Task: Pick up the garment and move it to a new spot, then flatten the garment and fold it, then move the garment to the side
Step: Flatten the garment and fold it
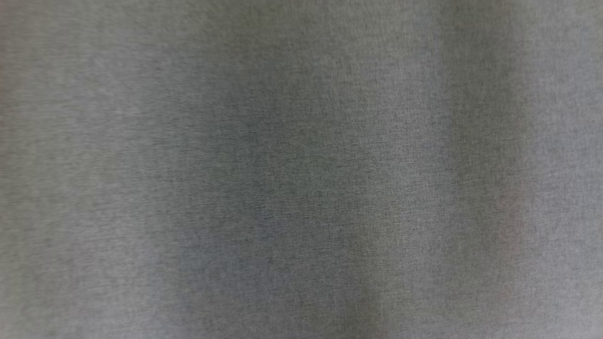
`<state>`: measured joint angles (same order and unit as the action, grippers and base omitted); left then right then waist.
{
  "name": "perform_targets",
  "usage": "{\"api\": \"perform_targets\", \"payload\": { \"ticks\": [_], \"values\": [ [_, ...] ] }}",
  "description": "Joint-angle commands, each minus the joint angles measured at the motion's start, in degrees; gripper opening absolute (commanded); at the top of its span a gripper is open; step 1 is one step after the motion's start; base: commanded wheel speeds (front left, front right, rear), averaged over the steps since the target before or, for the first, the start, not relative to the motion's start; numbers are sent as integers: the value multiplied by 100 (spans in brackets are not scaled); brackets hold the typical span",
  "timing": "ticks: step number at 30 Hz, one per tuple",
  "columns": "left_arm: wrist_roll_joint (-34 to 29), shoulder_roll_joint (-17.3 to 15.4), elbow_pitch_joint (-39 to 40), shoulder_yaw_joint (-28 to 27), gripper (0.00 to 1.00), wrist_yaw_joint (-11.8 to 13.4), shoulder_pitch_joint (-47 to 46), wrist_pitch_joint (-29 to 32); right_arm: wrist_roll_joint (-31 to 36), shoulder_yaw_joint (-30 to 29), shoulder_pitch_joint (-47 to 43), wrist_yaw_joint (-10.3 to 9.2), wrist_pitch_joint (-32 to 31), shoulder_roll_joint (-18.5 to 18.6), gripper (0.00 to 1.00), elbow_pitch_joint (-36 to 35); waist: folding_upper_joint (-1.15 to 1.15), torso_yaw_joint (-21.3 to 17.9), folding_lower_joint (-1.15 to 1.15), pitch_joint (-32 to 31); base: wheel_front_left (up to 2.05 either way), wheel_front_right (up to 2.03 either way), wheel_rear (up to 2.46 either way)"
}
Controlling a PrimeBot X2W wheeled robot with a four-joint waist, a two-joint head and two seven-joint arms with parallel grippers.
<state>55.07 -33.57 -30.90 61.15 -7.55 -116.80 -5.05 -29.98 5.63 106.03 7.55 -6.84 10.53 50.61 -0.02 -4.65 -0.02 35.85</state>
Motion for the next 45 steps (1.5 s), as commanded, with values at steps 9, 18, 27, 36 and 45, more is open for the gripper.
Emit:
{"api": "perform_targets", "payload": {
  "ticks": [9,18,27,36,45],
  "values": [
    [652,80,-481,722,0,15,-658,-414,78,259,410,-13,331,-96,0,505,2,-351,2,556,0,0,0],
    [997,-91,-344,1107,0,15,-86,-855,-309,565,-259,-13,685,-16,0,415,2,-449,2,491,0,0,0],
    [1046,-441,410,738,0,15,1517,-1023,-928,1165,-2075,-13,904,328,0,-412,2,-426,2,-182,0,0,0],
    [546,-833,1927,-600,0,449,4394,-1018,-1470,1454,-4527,-14,621,921,0,-1850,2,-356,2,-1079,0,0,0],
    [-173,-624,3233,-1428,0,922,7277,-1018,-1571,970,-6868,-13,392,843,0,-3101,2,-264,2,-1685,0,0,0]
  ]
}}
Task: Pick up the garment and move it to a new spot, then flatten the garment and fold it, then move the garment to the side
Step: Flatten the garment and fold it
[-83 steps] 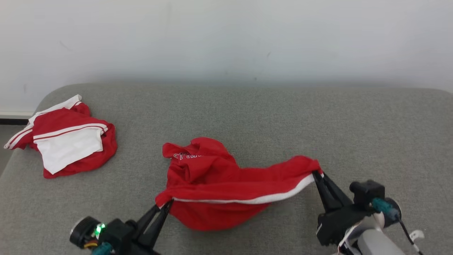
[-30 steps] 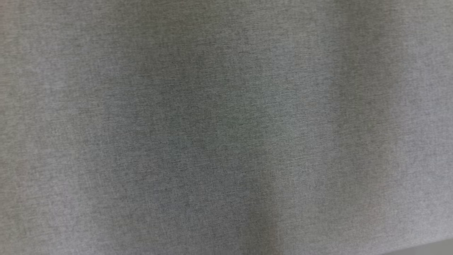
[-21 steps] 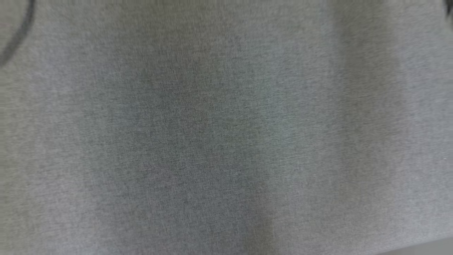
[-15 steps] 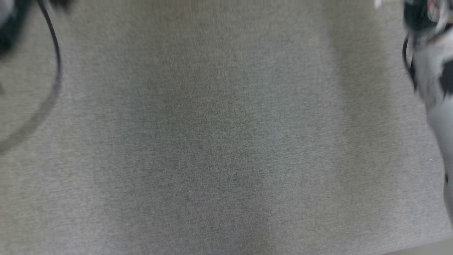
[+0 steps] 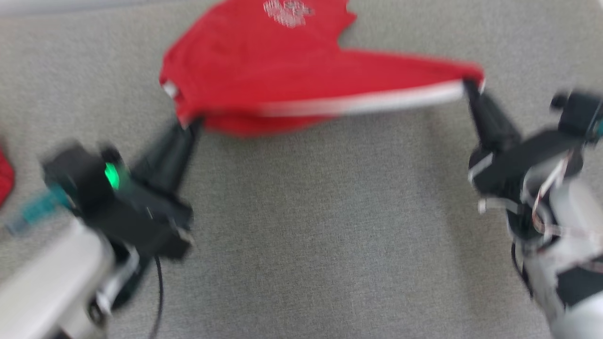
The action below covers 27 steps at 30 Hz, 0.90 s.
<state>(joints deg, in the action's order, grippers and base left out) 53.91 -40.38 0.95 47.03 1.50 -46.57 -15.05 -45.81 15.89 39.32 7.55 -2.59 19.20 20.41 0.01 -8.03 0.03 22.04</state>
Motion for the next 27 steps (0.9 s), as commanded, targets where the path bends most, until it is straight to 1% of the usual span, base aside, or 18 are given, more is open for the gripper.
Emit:
{"api": "perform_targets", "payload": {
  "ticks": [1,4,6,8,10,14,21,22,23,27],
  "values": [
    [-150,108,136,-105,0,46,497,-19,40,-128,-459,-13,-86,-62,0,-194,-1,87,-3,-356,0,0,0],
    [-417,238,221,-57,0,-36,1214,-19,113,-381,-1160,-13,-210,-177,0,-525,-1,127,-3,-497,0,0,0],
    [-503,365,181,-126,0,-1,1592,-19,158,-546,-1608,-13,-304,-269,0,-707,-1,134,-3,-592,0,0,0],
    [-674,440,111,-79,0,-54,1972,-18,219,-737,-2010,-13,-393,-322,0,-869,-1,157,-3,-677,0,0,0],
    [-756,546,47,-58,0,-112,2294,-18,269,-948,-2410,-13,-475,-404,0,-1037,-1,179,-3,-765,0,0,0],
    [-944,730,-94,-186,0,-179,2904,-18,380,-1335,-3137,-13,-669,-528,0,-1370,-1,199,-3,-911,0,0,0],
    [-1367,915,-310,-325,0,-294,3605,-18,511,-1886,-4265,-13,-1056,-937,0,-1997,-1,281,-3,-1117,0,0,0],
    [-1408,945,-330,-361,0,-315,3676,-19,529,-1947,-4421,-13,-1118,-1015,0,-2082,-1,299,-3,-1149,0,0,0],
    [-1408,945,-330,-361,0,-315,3676,-19,529,-1947,-4421,-13,-1118,-1015,0,-2082,-1,299,-3,-1149,0,0,0],
    [-1547,1003,-411,-456,0,-388,3943,-18,601,-2129,-5062,-14,-1372,-1293,0,-2416,-1,380,-3,-1297,0,0,0]
  ]
}}
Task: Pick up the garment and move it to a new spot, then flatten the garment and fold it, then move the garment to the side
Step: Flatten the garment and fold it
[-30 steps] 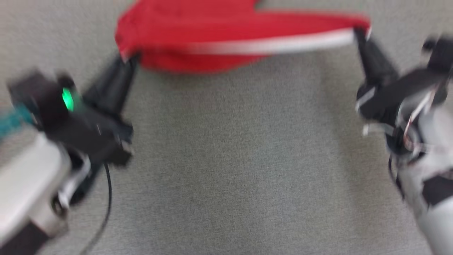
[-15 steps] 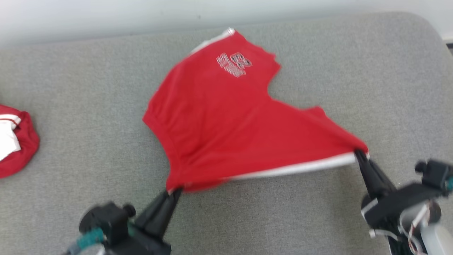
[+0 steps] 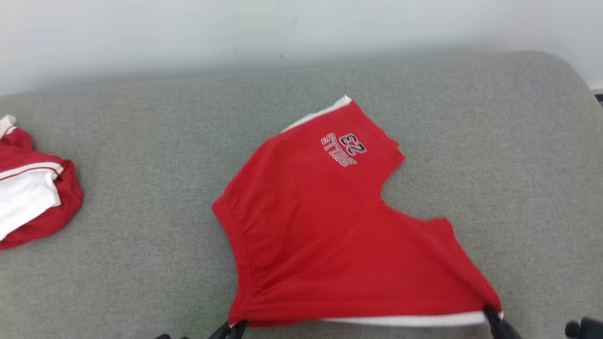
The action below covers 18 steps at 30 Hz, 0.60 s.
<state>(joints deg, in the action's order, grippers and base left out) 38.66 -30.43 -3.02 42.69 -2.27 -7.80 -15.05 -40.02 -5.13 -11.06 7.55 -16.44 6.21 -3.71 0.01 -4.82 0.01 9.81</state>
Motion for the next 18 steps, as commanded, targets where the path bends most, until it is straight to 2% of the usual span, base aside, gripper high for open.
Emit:
{"api": "perform_targets", "payload": {
  "ticks": [1,8,18],
  "values": [
    [-55,11,-32,-37,0,-12,133,-19,25,-38,-176,-13,-67,-51,0,-77,-1,79,-1,-107,0,0,0],
    [-237,99,-71,-189,0,-111,420,-19,-108,-398,-730,-14,-320,-288,0,-569,-1,202,-1,-245,0,0,0],
    [-625,351,60,-130,0,-270,30,-19,-134,-594,258,-13,-707,-330,0,-664,-1,480,-1,-171,0,0,0]
  ]
}}
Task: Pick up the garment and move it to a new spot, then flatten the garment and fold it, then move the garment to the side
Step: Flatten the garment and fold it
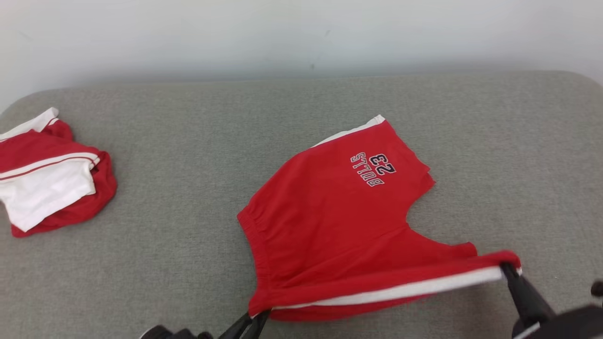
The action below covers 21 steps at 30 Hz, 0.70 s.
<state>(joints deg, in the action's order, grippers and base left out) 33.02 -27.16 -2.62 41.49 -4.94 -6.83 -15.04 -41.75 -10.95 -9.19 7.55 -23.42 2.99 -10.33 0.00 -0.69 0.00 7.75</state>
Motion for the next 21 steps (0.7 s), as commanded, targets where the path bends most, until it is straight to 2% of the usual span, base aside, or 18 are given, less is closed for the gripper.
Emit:
{"api": "perform_targets", "payload": {
  "ticks": [1,9,14,21],
  "values": [
    [-65,58,22,-7,0,-17,-130,-21,77,-41,232,-13,-68,-8,0,27,0,107,0,50,0,0,0],
    [-155,332,-116,33,0,-156,-926,-21,383,-137,2137,-13,-407,251,0,1009,0,388,0,298,0,0,0],
    [-132,455,-364,46,0,-213,-1515,-20,701,39,3253,-13,-225,430,0,1810,0,542,0,558,0,0,0],
    [77,652,-808,-132,0,-259,-2239,-20,994,287,4405,-13,40,454,0,2800,0,729,0,955,0,0,0]
  ]
}}
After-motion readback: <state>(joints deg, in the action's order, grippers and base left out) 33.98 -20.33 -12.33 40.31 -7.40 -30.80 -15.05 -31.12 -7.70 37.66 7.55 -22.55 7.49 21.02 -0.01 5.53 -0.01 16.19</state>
